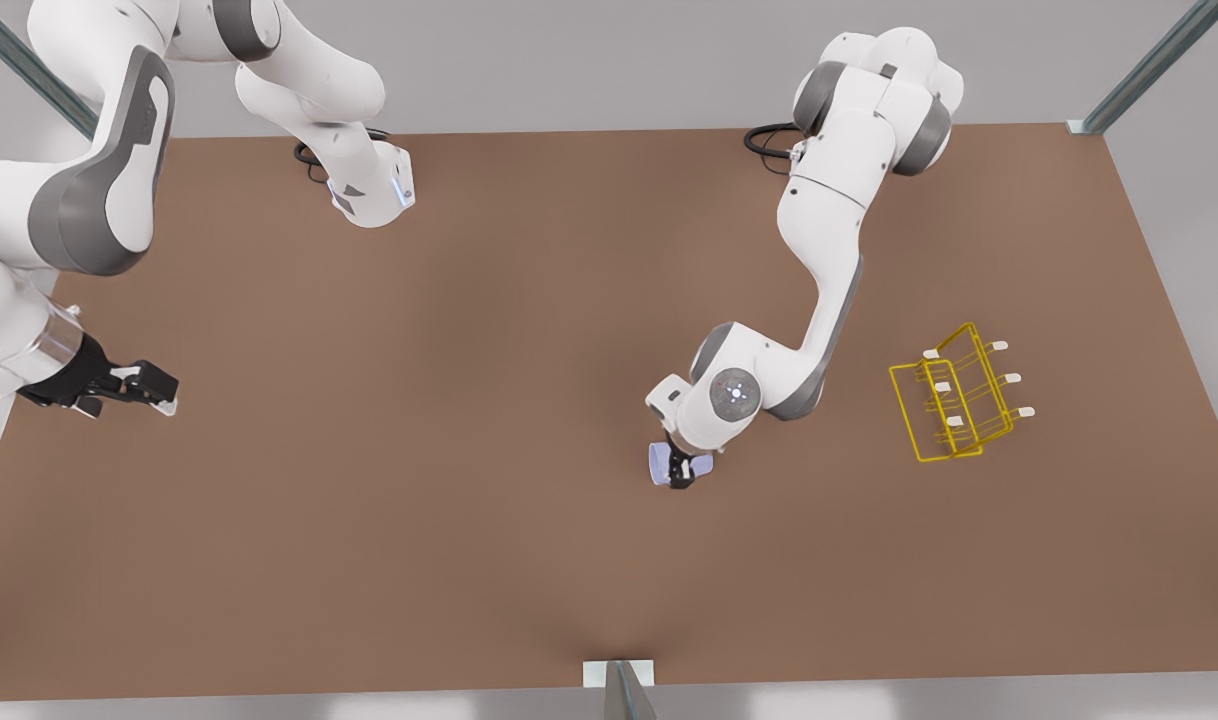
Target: Place the cup on the cup holder
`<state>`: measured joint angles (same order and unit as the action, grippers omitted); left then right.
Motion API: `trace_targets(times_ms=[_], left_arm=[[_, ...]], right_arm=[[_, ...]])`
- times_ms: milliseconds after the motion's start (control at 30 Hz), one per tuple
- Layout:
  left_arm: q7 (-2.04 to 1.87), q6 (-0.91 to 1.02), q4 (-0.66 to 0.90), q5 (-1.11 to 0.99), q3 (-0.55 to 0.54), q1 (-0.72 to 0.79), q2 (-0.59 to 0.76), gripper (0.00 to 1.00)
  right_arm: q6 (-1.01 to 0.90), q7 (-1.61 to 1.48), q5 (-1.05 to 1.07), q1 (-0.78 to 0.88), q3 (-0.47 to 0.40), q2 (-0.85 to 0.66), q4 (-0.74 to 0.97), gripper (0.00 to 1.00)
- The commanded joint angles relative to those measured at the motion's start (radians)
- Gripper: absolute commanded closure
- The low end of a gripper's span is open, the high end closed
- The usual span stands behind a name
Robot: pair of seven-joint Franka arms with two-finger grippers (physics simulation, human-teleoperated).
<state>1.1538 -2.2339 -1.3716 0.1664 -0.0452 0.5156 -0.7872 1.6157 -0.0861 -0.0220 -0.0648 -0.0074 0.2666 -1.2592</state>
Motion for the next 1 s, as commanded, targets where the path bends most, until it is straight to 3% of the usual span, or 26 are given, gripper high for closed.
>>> trace_targets(times_ms=[0,467,967], left_arm=[[0.101,-0.021,0.002,0.008,0.001,0.000,0.000,0.00],[-0.200,-0.006,-0.003,0.004,0.016,-0.016,-0.027,0.00],[-0.247,-0.007,0.000,0.015,0.016,-0.023,-0.099,0.00]], right_arm=[[0.016,0.106,-0.003,0.002,0.001,0.005,-0.003,0.00],[0.056,0.108,0.002,-0.001,-0.006,0.023,-0.002,0.00],[0.056,0.108,0.002,0.000,-0.006,0.025,-0.002,0.00]])
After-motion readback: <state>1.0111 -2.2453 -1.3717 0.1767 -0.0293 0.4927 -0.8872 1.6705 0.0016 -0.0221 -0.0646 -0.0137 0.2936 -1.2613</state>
